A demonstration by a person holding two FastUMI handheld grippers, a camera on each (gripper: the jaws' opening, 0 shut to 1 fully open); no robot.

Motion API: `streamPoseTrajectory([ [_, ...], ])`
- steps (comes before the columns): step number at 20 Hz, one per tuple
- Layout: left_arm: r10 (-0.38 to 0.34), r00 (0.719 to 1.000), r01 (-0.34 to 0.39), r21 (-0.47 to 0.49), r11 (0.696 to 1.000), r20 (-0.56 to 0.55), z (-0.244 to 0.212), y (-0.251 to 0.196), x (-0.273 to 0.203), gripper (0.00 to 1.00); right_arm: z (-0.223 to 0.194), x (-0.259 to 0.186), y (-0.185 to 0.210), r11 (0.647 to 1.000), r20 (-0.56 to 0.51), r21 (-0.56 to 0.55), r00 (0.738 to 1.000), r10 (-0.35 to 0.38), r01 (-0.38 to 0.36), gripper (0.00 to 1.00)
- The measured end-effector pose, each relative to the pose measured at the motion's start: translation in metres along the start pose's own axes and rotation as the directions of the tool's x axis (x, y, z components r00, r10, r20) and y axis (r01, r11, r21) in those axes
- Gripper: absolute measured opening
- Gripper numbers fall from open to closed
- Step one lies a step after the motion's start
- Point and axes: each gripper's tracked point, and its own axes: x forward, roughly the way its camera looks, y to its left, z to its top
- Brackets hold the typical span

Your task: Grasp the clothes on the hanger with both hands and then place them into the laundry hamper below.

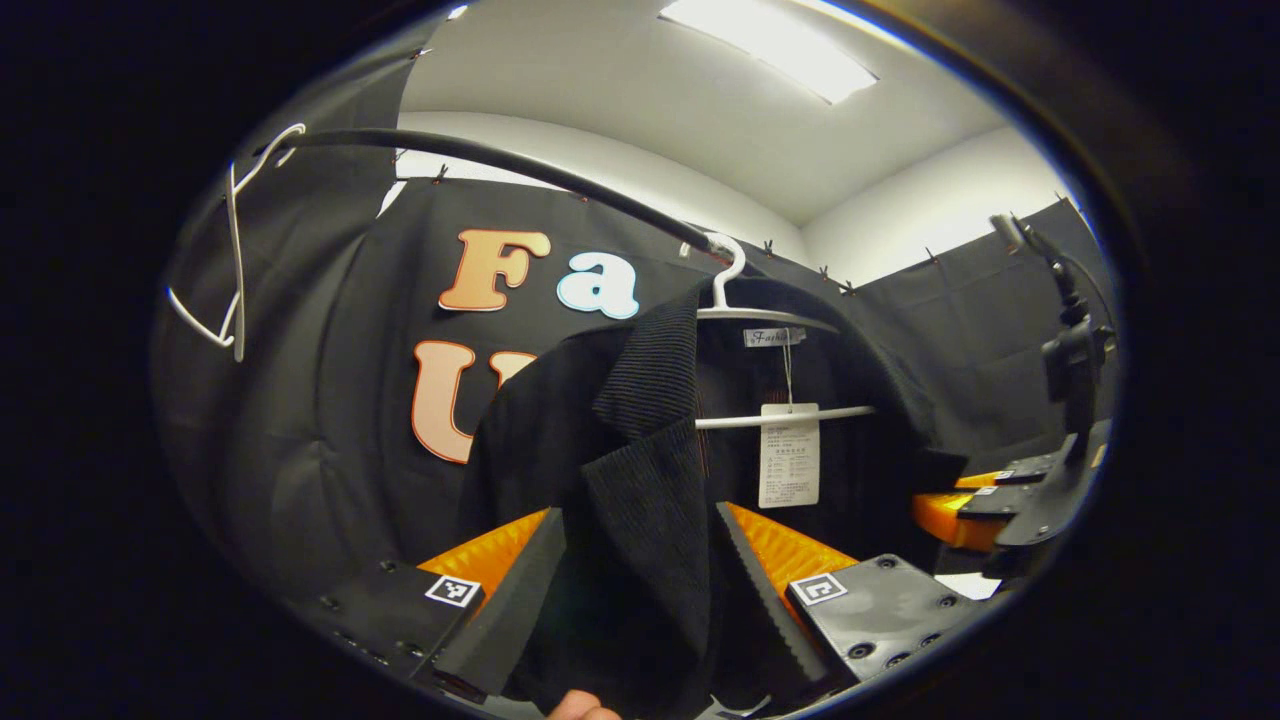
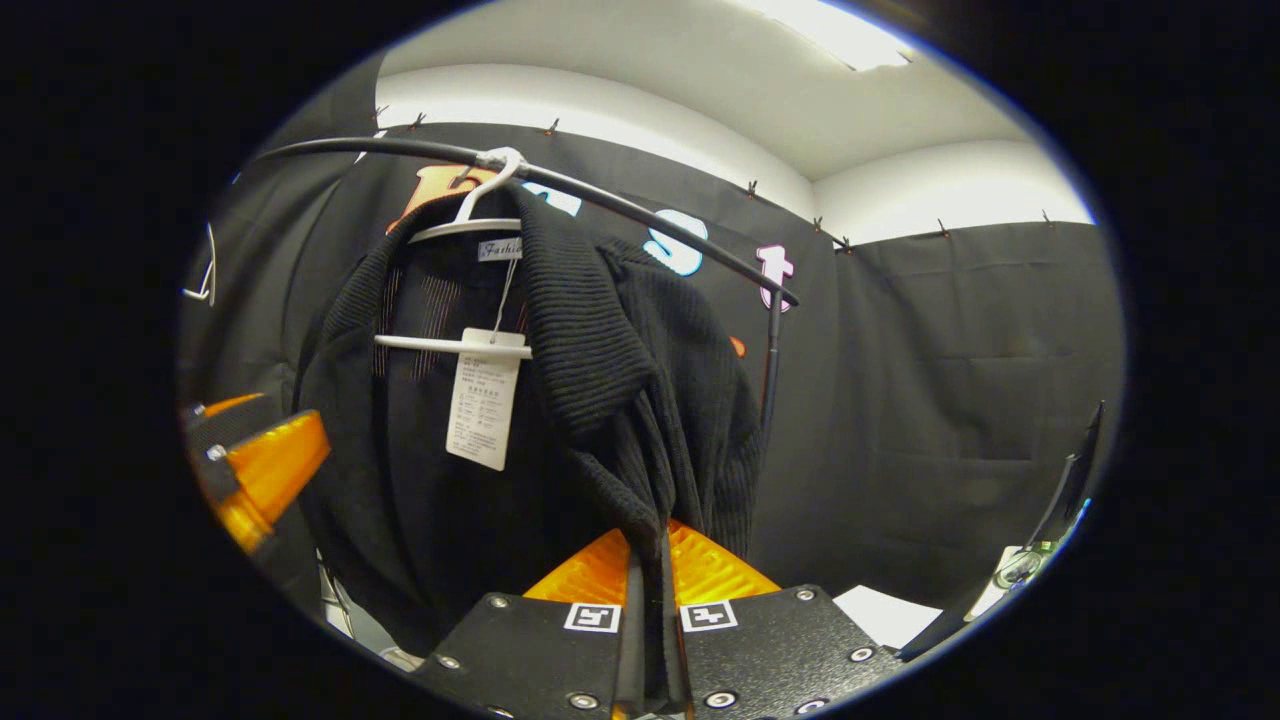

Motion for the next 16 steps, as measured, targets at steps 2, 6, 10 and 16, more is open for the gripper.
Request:
streamPoseTrajectory([
  [2, 0.036, 0.999, -0.036, 0.012, 0.999, -0.014, -0.014, -0.003, 0.018, 0.96, 0.004, -0.001, -0.005, 1.0, 0.006, 0.003, 1.0, -0.002, 0.002, 0.07],
  [6, 0.152, 0.988, -0.149, 0.108, 0.983, -0.022, -0.039, 0.01, 0.044, 1.0, 0.006, -0.002, -0.004, 1.0, 0.01, 0.011, 1.0, 0.008, -0.008, 0.07],
  [10, 0.225, 0.974, -0.219, 0.178, 0.959, -0.015, -0.052, 0.041, 0.046, 0.97, 0.008, -0.005, -0.008, 1.0, 0.018, 0.017, 1.0, 0.004, -0.004, 0.07],
  [16, 0.268, 0.963, -0.267, 0.207, 0.941, 0.024, -0.032, 0.095, 0.027, 0.97, 0.019, -0.006, -0.023, 1.0, 0.059, 0.008, 0.998, -0.025, 0.025, 0.07],
])
